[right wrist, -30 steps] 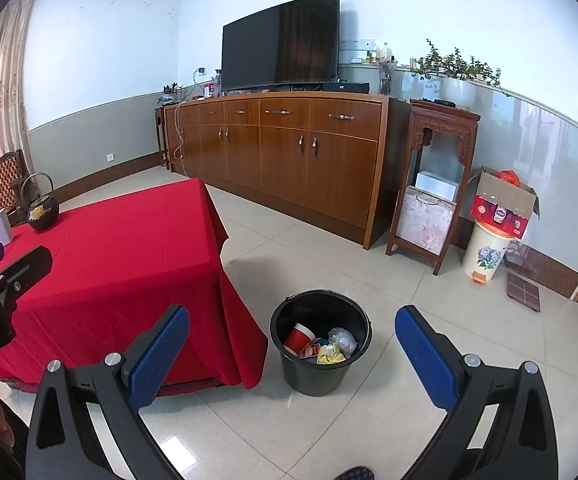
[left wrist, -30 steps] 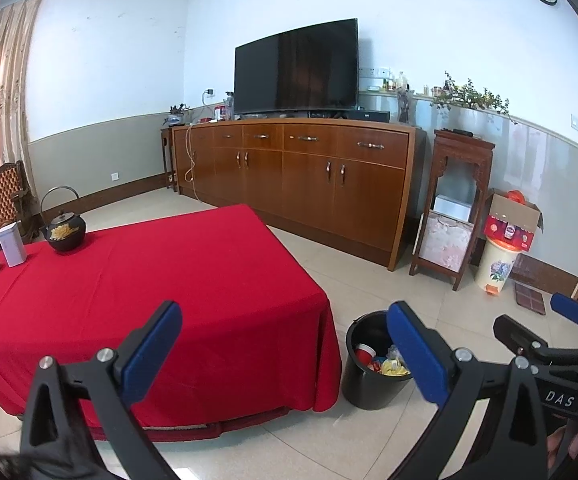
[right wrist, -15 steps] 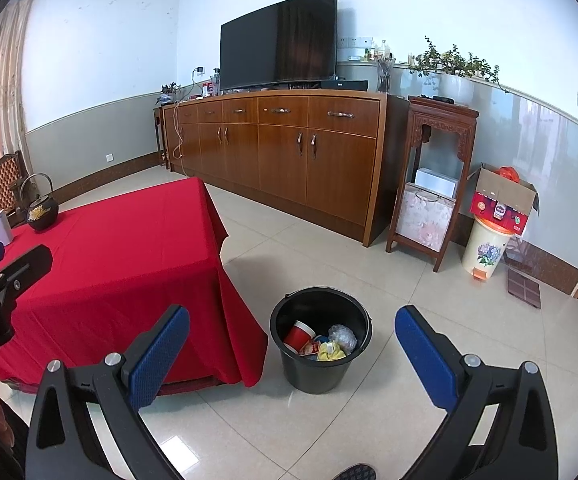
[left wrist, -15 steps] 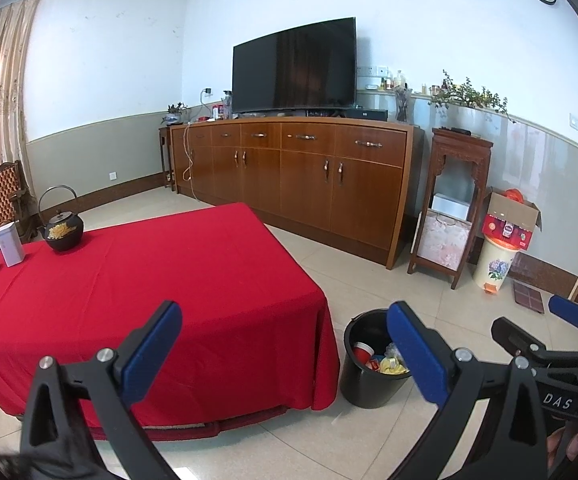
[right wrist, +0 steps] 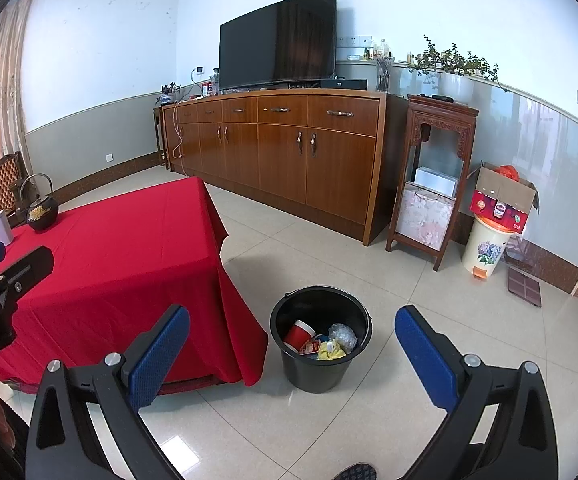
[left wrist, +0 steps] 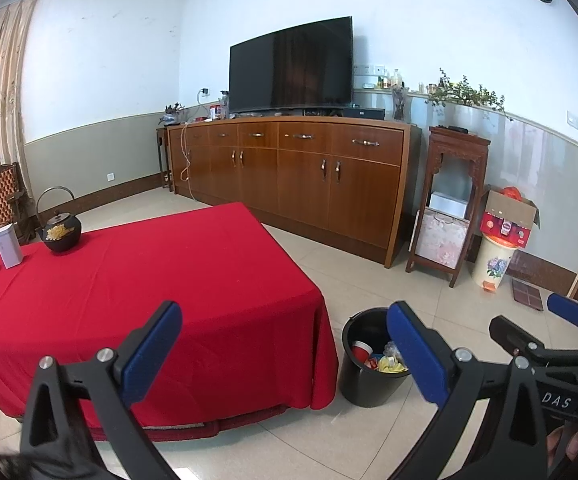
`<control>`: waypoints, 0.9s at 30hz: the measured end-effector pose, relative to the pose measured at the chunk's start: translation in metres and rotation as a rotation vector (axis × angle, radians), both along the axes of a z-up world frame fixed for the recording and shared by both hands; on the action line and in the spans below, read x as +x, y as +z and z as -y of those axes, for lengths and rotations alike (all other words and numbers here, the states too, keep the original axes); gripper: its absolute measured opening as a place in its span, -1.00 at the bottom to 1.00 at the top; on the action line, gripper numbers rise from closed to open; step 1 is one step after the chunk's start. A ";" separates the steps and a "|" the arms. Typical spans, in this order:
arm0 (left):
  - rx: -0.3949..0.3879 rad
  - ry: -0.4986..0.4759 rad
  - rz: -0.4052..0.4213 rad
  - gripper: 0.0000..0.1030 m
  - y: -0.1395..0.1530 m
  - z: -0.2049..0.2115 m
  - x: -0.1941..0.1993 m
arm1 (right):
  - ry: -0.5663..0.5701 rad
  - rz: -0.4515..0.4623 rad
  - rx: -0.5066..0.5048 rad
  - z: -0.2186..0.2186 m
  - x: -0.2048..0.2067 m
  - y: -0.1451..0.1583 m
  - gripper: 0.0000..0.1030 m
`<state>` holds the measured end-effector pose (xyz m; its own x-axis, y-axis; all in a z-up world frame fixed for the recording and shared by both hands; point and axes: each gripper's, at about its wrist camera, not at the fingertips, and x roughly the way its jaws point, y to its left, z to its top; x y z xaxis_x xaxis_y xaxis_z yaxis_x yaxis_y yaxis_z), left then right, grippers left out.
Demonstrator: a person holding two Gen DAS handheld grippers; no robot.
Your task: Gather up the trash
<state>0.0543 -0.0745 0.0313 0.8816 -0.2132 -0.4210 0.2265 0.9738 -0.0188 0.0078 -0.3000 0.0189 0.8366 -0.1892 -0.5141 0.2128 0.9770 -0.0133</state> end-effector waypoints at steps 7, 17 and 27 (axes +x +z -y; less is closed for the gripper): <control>0.000 0.001 0.001 0.99 0.000 0.000 0.000 | 0.000 -0.003 0.003 0.000 0.000 -0.002 1.00; 0.016 -0.017 -0.015 0.99 -0.007 0.002 0.002 | -0.002 -0.003 0.002 -0.002 -0.001 -0.001 1.00; 0.009 -0.023 -0.015 0.99 -0.009 0.002 0.005 | -0.006 0.001 -0.001 -0.003 -0.001 -0.001 1.00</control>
<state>0.0595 -0.0768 0.0228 0.8701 -0.2296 -0.4362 0.2486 0.9685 -0.0138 0.0071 -0.2969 0.0180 0.8357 -0.1952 -0.5133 0.2191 0.9756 -0.0142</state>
